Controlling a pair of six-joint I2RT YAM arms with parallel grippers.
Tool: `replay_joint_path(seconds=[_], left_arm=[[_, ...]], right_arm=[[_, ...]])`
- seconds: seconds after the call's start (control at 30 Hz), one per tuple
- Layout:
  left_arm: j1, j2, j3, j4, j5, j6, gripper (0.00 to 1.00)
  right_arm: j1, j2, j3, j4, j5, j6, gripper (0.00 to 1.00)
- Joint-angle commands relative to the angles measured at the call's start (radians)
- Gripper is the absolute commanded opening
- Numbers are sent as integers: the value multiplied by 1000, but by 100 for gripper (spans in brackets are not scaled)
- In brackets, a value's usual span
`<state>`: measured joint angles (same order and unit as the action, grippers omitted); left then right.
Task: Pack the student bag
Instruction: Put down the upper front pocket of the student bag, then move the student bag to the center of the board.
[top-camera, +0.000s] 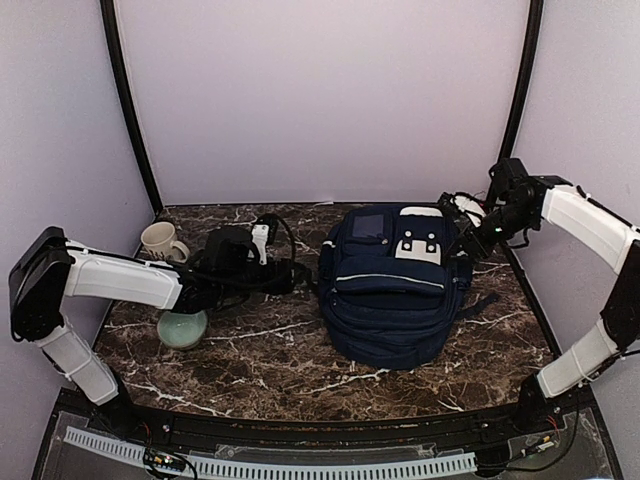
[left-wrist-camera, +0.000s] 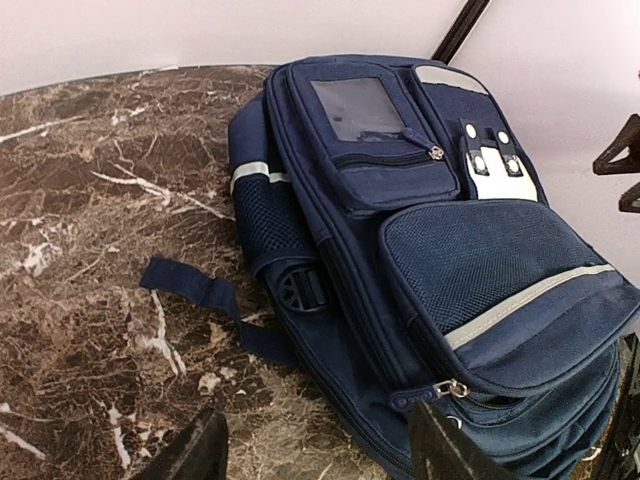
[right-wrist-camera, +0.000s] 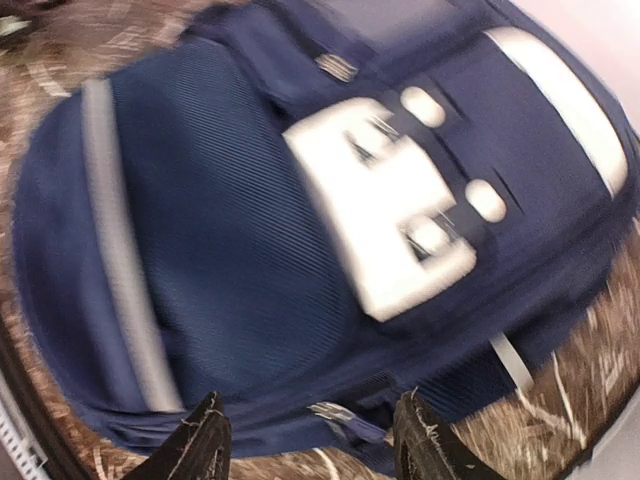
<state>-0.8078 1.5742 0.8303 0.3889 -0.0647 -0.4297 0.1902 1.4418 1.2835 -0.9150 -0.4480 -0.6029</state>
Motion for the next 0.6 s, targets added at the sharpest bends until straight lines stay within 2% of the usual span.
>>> replay_joint_path(seconds=[0.0,0.13,0.27,0.43,0.57], left_arm=[[15,37,15,49,116,-93,61],[21,100,48,54,198,-91,57],[20,178,89,62,273,-86,49],[15,237,77,107,314,-103,48],[-6,239,65,123,330,-62,47]], right_arm=[[-61,43,-89,139,214,135,56],[-64,91,-124,201,260,143,56],[-64,210,-80,226,266,127,54],[-61,399,86,190,226,144,49],[-53,515,219,176,235,159,48]])
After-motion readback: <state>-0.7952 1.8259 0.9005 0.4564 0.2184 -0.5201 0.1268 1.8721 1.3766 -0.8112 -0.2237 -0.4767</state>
